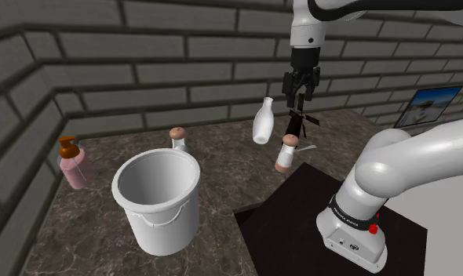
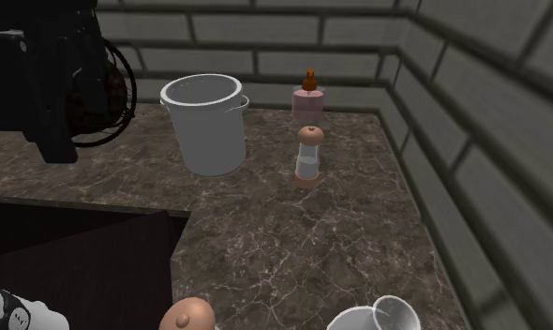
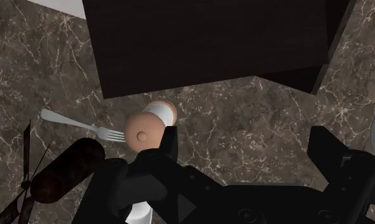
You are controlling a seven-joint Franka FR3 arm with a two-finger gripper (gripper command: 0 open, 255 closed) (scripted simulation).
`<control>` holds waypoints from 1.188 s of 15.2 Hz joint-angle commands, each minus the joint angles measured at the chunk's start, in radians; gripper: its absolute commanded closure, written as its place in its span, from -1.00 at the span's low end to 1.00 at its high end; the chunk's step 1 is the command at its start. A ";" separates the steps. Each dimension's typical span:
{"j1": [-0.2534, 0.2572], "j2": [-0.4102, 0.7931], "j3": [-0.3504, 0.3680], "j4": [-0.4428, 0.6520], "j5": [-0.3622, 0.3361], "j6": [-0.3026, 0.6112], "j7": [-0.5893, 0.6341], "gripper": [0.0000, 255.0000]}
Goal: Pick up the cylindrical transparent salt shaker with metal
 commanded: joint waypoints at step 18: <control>0.037 0.584 0.210 0.256 0.023 0.360 0.303 -1.00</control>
